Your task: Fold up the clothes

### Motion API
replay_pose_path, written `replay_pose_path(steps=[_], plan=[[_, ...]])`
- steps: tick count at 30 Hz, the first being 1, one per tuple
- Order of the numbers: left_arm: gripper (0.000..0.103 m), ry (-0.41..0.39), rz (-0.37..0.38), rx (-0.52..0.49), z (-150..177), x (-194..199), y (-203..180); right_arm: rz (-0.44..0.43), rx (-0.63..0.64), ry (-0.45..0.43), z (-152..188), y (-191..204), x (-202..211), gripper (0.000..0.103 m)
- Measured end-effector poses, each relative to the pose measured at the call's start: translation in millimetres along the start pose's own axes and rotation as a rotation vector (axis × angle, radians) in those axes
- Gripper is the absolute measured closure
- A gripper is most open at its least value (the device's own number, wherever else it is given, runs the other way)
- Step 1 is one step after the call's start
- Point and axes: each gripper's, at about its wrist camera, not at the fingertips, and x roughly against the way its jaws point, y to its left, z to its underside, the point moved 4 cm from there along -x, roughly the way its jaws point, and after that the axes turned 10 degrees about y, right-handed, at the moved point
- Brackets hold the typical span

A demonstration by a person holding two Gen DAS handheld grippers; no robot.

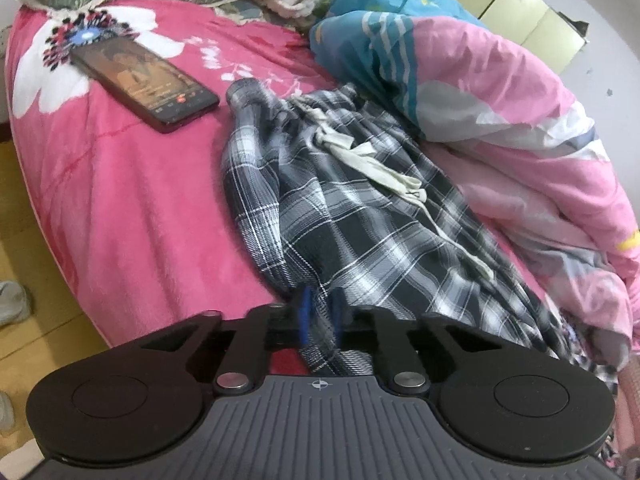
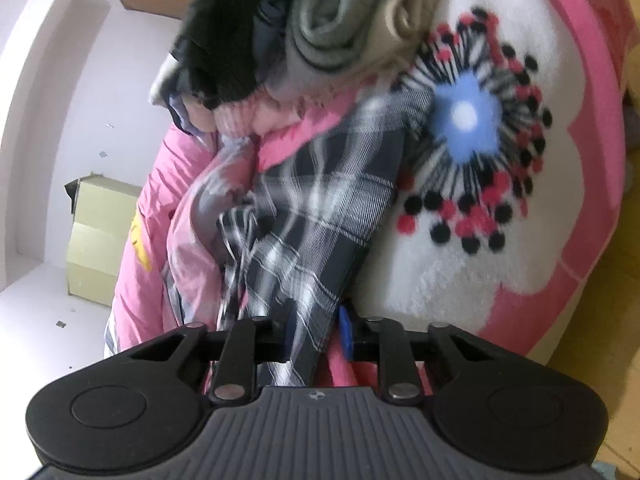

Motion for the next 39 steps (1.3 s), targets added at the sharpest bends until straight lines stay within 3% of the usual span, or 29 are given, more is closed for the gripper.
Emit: replay_pose_path(steps=[2,8,15,20,25,29,32,34,36,39], plan=[[0.101,-0.019,-0.003,-0.012,-0.1,4.3,-3.1,-0.006,0.029,-0.024,-1.8,4.5,3.6,0.101],[0.101,-0.044,0.031,0.017,-4.9,22.4,-2.9,-0.044,0.109,-0.052,-2.9,21.8,16.0,0.102],[0.102,-0.056,0.046,0.013,-8.0,39.6,0.5,-0.045,0.134,-0.014,0.2,24.6,31.8,0.103],[0.102,-0.027,-0.004,0.001,-0.8,30.4,10.8,0.051,0.109,0.023,4.8,-1.4,26.8,0.103],[0.095,0.029,-0.053,-0.031,5.4,21.4,20.8,0.271,0.170,0.135,1.0,-21.3,10.2,0.099],[0.075,-0.036,-0.099,-0.050,2.4,42.3,21.3,0.337,0.390,0.189,-15.7,1.9,20.0,0.081],[0.072,-0.145,-0.140,-0.106,-2.5,65.0,11.9,0.308,0.578,0.213,-26.0,34.2,31.9,0.079],[0.069,-0.183,-0.127,-0.152,-4.9,73.1,-1.5,0.327,0.658,0.183,-29.9,50.6,19.9,0.069],[0.066,-0.170,-0.082,-0.217,-4.3,69.5,-22.1,0.357,0.730,0.144,-33.6,65.3,3.3,0.051],[0.064,-0.092,-0.027,-0.325,5.1,44.4,-56.7,0.402,0.837,0.083,-39.1,87.7,-21.4,0.042]])
